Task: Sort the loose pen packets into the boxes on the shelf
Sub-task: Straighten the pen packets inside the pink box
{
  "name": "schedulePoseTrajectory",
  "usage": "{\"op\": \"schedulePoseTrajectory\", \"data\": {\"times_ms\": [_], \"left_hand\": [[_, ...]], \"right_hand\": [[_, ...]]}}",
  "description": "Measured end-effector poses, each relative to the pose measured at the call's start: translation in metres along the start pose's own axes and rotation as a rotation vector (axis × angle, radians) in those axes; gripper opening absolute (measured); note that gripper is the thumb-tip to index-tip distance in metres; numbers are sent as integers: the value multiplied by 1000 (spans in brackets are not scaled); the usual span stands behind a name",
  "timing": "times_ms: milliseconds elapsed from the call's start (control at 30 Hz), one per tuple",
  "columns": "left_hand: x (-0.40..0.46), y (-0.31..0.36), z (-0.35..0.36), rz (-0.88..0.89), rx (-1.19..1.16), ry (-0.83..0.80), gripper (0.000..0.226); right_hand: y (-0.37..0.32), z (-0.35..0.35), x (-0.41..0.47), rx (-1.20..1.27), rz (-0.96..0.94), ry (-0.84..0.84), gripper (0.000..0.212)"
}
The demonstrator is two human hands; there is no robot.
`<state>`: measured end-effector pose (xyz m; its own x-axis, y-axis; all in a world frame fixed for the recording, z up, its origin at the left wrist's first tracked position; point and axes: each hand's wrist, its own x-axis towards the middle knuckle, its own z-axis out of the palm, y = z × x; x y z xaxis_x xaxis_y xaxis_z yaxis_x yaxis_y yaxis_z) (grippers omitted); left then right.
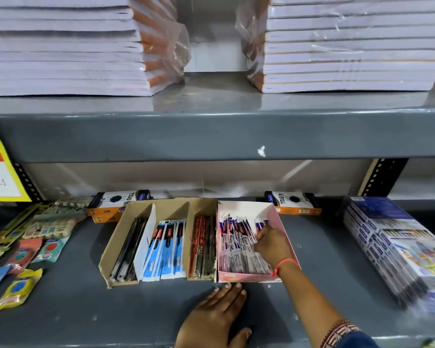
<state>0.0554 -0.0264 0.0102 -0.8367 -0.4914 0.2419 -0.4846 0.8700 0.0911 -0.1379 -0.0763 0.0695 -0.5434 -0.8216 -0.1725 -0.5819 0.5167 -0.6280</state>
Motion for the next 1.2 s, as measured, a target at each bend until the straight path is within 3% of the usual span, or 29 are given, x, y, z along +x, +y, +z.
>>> {"op": "schedulePoseTrajectory", "data": {"times_ms": [167,433,600,733,800,933,1067,1200], "left_hand": [[0,0,-2,5,15,17,60],[-2,-1,-1,-33,-17,-16,59],[-2,-1,2,-49,-10,-10,62],[-2,-2,6,-41,-12,15,62],[-1,-2,5,-45,-22,1,62],[0,-2,4,-43,-40,-31,63],[-1,0,0,-57,-27,-42,63],[-2,2,-2,-58,-11,-26,63]], "right_hand": [[-2,-5,4,17,18,27,26],[1,-16,8,57,-16,57,21],[2,-5,-6,-405,-140,64,29],[-7,-5,-13,-538,-249,136,30],[-10,3,-16,-545,-365,59,37],[-7,24,-16,-513,-385,-357,59],[2,24,-1,-565,-320,-396,64],[6,22,6,-540,-299,-327,70]]}}
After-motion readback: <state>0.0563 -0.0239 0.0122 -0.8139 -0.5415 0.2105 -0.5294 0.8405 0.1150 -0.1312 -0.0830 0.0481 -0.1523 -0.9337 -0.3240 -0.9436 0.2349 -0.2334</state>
